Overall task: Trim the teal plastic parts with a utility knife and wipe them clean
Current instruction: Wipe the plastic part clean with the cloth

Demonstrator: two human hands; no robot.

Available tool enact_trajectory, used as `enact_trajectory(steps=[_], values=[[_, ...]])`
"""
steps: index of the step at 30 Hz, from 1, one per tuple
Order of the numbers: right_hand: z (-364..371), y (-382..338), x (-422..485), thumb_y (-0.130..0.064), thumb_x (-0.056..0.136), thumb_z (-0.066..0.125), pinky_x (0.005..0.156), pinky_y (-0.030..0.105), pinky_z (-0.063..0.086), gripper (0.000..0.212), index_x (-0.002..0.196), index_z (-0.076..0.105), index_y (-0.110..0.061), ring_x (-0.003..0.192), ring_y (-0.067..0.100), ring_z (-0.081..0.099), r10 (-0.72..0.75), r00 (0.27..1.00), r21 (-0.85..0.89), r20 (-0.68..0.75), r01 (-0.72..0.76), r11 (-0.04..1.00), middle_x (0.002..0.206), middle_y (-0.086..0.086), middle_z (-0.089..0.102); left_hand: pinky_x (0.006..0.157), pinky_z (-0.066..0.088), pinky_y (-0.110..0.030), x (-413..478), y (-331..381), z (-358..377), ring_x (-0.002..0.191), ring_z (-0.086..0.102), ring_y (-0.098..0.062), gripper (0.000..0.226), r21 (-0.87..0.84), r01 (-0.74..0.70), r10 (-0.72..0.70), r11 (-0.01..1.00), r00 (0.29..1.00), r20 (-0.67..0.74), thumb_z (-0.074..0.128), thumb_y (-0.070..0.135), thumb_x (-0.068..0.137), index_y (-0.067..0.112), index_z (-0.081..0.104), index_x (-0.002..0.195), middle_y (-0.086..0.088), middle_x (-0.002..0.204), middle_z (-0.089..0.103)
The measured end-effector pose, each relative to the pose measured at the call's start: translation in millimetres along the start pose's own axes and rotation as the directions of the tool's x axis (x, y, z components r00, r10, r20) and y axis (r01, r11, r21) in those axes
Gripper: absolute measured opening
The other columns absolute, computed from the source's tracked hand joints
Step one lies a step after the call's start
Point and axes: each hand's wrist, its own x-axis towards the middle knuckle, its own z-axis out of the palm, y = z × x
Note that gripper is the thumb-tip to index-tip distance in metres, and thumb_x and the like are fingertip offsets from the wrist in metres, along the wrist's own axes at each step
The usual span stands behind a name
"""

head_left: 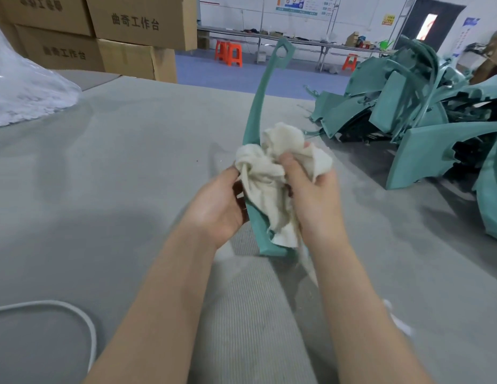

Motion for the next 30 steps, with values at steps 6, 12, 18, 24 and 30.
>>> enact_trajectory(steps=[6, 12, 18, 24, 30], values=[[21.2, 8.7, -15.7, -0.041, 0.088, 0.064, 0.117, 0.035, 0.021, 0.049, 0.128, 0.056, -0.014, 0.137, 0.019, 0.032, -0.257, 0.929, -0.509, 0.265, 0.361, 0.782, 0.139, 0.002, 0.048, 0.074, 0.056, -0.029, -2.1, 6.1, -0.1, 0.073, 0.068, -0.017, 0.040, -0.240, -0.021, 0.046, 0.970, 0.994, 0.100, 0.037, 0.023, 0.099, 0.011, 0.071, 0.081, -0.005, 0.077, 0.071], [26.2, 5.2, -15.1, -0.020, 0.083, 0.072, 0.117, 0.047, 0.026, 0.077, 0.148, 0.032, -0.012, 0.135, 0.011, 0.040, -0.229, 0.949, -0.289, 0.216, 0.286, 0.914, 0.142, 0.001, 0.049, 0.100, 0.046, -0.033, -8.2, 7.1, 9.2, 0.095, 0.063, -0.021, 0.038, -0.356, -0.032, 0.081, 0.934, 0.989, 0.123, 0.032, 0.030, 0.099, 0.008, 0.062, 0.097, -0.009, 0.096, 0.066], [16.6, 0.8, -13.9, -0.038, 0.088, 0.066, 0.104, 0.042, 0.029, 0.048, 0.126, 0.048, -0.016, 0.109, 0.026, 0.051, -0.308, 0.944, -0.495, -0.119, 0.212, 0.842, 0.110, 0.001, 0.061, 0.083, 0.055, -0.026, -16.5, -2.2, 28.0, 0.107, 0.066, -0.015, 0.069, -0.046, -0.001, 0.013, 0.999, 0.968, 0.249, 0.015, 0.064, 0.096, 0.018, 0.061, 0.118, -0.002, 0.113, 0.071], [0.0, 0.5, 2.8, -0.042, 0.091, 0.062, 0.099, 0.048, 0.040, 0.033, 0.103, 0.055, -0.012, 0.088, 0.026, 0.060, -0.273, 0.940, -0.471, -0.206, 0.150, 0.869, 0.074, -0.016, 0.052, 0.078, 0.038, 0.004, -18.1, -10.9, 30.8, 0.105, 0.051, 0.022, 0.039, 0.439, -0.212, 0.120, 0.873, 0.966, 0.229, 0.038, 0.045, 0.100, 0.027, 0.057, 0.130, 0.029, 0.116, 0.060], [-11.1, 5.1, 12.9, -0.039, 0.093, 0.061, 0.099, 0.048, 0.042, 0.024, 0.098, 0.054, -0.016, 0.075, 0.013, 0.053, -0.296, 0.909, -0.462, -0.293, 0.136, 0.876, 0.067, -0.022, 0.049, 0.069, 0.047, -0.005, -21.8, -12.4, 28.4, 0.083, 0.064, 0.007, 0.022, 0.504, -0.187, 0.048, 0.843, 0.960, 0.276, 0.045, 0.015, 0.101, 0.015, 0.062, 0.115, 0.015, 0.094, 0.070]])
